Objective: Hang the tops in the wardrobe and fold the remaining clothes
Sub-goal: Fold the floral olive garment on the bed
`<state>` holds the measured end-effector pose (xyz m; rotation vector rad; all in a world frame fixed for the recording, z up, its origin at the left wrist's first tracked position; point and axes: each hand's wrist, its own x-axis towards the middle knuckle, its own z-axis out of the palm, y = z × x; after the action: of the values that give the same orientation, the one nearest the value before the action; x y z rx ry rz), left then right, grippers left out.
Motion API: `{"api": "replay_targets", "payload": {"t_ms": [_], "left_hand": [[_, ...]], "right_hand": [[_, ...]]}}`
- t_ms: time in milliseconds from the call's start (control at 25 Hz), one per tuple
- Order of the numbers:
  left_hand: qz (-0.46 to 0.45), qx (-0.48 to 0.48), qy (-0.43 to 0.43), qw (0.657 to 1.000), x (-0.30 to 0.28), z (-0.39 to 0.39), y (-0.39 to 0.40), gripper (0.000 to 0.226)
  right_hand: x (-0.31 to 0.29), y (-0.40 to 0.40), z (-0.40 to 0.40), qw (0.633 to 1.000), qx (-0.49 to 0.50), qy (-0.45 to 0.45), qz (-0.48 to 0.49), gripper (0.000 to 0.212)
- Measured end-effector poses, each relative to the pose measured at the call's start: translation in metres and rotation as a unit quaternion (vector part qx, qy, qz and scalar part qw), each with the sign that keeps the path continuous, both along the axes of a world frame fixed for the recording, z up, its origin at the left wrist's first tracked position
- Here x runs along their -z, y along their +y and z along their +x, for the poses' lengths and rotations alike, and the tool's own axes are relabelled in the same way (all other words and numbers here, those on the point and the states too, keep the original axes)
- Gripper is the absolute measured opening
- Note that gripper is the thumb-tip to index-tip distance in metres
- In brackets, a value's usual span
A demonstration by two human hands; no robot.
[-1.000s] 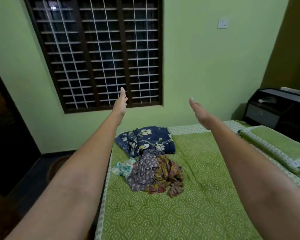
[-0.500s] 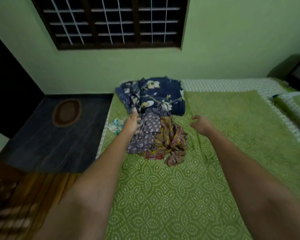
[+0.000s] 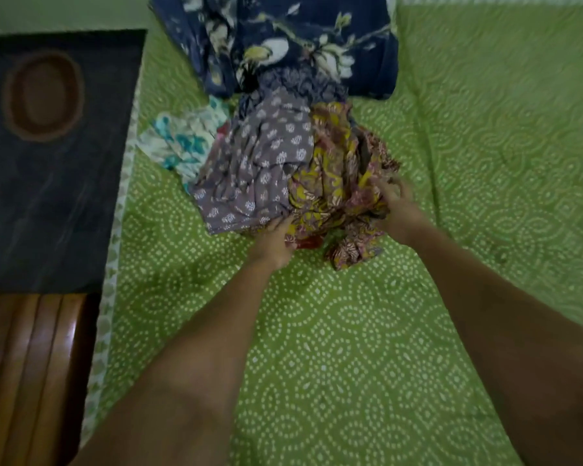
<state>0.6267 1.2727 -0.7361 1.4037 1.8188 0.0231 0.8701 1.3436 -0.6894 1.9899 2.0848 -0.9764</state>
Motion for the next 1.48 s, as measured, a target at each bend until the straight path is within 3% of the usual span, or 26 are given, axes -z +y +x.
{"api": "replay_targets", "payload": {"t_ms": [80,240,360,440,520,560,640,760,920,1000,1080,1160,1200,1240,1320,1360,1440,1480], "left_hand": [[0.015,-0.01,-0.01,1.0,0.025,0.0,0.003,0.061],[0.04,-0.031,-0.004,0.999,0.04,-0.002,-0.002,0.034],[0.072,-0.029,-0.007,0.997,0.009,0.002,-0.015,0.065],[0.113,0.049,0.006,0.992,-0.03,0.011,-0.019,0.091],[0.129,0.145,0.024,0.981,-0.082,0.024,-0.017,0.099],[0.122,0.173,0.022,0.977,-0.109,0.03,-0.011,0.091],[0.115,0.206,0.017,0.972,-0.166,0.038,0.001,0.062],[0.097,0.176,0.046,0.979,-0.27,0.036,0.005,0.047],[0.069,0.157,0.166,0.971,-0.409,0.022,-0.037,0.045],[0.071,0.134,0.17,0.974,-0.451,0.008,-0.059,0.046],[0.099,0.081,0.09,0.988,-0.477,-0.01,-0.071,0.054],[0.166,-0.025,-0.073,0.983,-0.494,-0.024,-0.077,0.072],[0.2,-0.09,-0.174,0.96,-0.499,-0.028,-0.077,0.082],[0.219,-0.159,-0.262,0.927,-0.51,-0.027,-0.084,0.081],[0.247,-0.239,-0.421,0.839,-0.549,-0.02,-0.116,0.041],[0.247,-0.245,-0.477,0.807,-0.565,-0.021,-0.128,0.032],[0.221,-0.249,-0.555,0.762,-0.592,-0.025,-0.136,0.051],[0.202,-0.239,-0.598,0.738,-0.603,-0.025,-0.137,0.061]], "right_hand": [[0.029,0.005,-0.007,0.999,0.026,0.038,0.023,0.084],[0.045,0.004,-0.023,0.998,0.029,0.013,0.046,0.042],[0.018,-0.023,-0.039,0.988,-0.106,0.014,-0.109,0.028],[-0.013,-0.039,-0.048,0.959,-0.151,0.048,-0.235,0.023],[-0.061,-0.041,-0.053,0.959,-0.078,0.139,-0.235,0.011],[-0.091,-0.038,-0.054,0.96,-0.021,0.187,-0.205,0.008],[-0.158,-0.029,-0.049,0.947,0.072,0.275,-0.149,0.026],[-0.269,-0.03,-0.037,0.919,0.106,0.361,-0.121,0.04],[-0.424,-0.054,-0.031,0.881,0.112,0.453,-0.075,0.024],[-0.494,-0.067,-0.031,0.876,0.121,0.467,-0.022,0.023],[-0.545,-0.071,-0.03,0.903,0.103,0.412,0.066,0.025],[-0.579,-0.084,-0.03,0.919,0.078,0.348,0.166,0.01],[-0.586,-0.087,-0.031,0.91,0.084,0.348,0.21,0.013],[-0.589,-0.095,-0.033,0.897,0.094,0.369,0.226,0.036],[-0.582,-0.124,-0.042,0.897,0.083,0.356,0.248,0.058],[-0.573,-0.138,-0.049,0.908,0.071,0.321,0.26,0.051],[-0.543,-0.157,-0.065,0.925,0.071,0.269,0.259,0.021],[-0.526,-0.168,-0.073,0.933,0.089,0.255,0.237,0.016]]}}
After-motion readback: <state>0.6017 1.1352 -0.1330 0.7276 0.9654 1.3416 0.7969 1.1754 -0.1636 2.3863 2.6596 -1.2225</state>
